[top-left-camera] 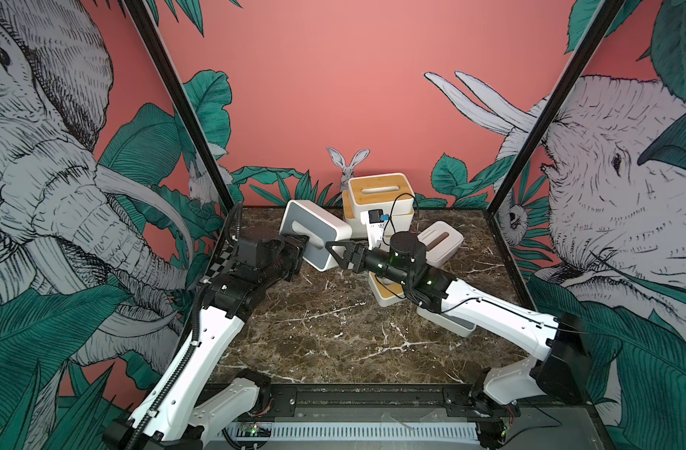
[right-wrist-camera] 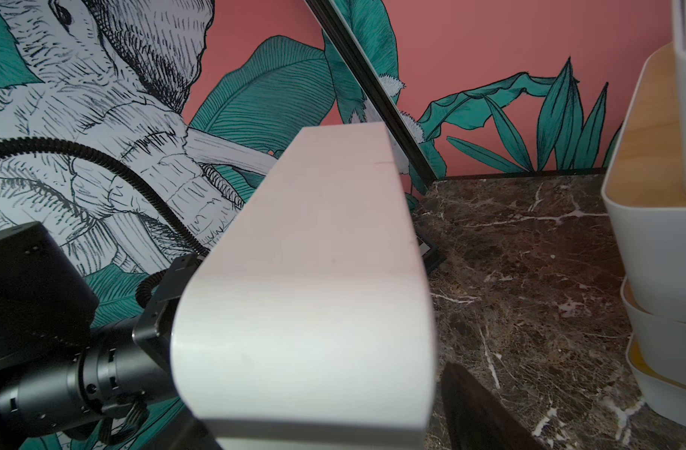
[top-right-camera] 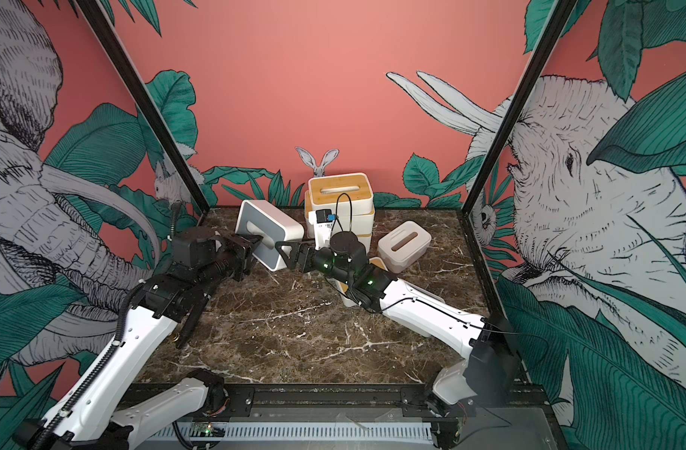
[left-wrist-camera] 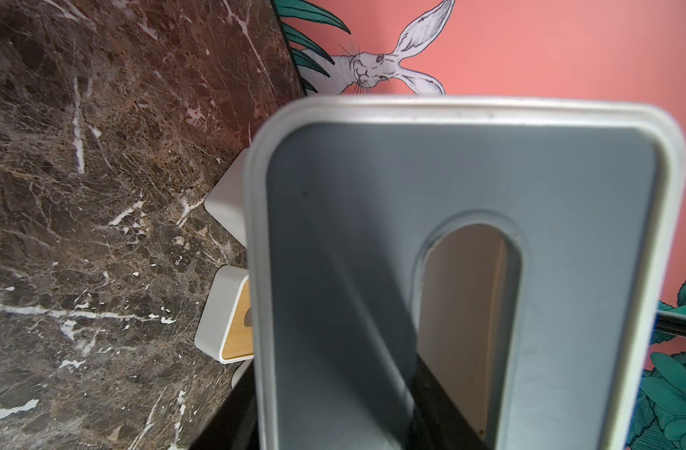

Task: Stack the tissue boxes
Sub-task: Pick up the tissue box from the center of the board.

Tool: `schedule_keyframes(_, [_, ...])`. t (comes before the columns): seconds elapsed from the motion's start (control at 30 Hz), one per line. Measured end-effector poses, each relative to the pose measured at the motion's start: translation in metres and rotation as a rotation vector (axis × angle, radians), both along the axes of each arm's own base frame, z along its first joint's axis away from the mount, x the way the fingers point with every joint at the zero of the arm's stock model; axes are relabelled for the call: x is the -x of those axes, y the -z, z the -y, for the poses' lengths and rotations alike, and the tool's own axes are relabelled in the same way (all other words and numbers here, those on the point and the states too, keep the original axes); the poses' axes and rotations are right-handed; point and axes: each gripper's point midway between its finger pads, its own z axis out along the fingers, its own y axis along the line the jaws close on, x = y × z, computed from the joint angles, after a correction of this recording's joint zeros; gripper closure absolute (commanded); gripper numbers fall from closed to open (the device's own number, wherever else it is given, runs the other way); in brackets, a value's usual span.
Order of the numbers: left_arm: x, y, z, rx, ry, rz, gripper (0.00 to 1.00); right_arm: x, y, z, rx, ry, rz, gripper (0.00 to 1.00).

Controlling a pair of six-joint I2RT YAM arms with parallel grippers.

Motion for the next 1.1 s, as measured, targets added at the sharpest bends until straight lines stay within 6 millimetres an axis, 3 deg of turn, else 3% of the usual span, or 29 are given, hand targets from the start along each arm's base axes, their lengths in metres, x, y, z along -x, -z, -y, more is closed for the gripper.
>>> schedule_keyframes(0.73, [-0.001,0.016,0.002,0.015,-0.01,-0.031,0.51,-0.003,0.005,-0.003,0.022,0.002,-0.012,0.44])
schedule_keyframes(1.1, [0.0,0.012,0.002,0.012,-0.001,0.008,0.22,-0.004,0.011,0.006,0.075,0.036,-0.015,0.5])
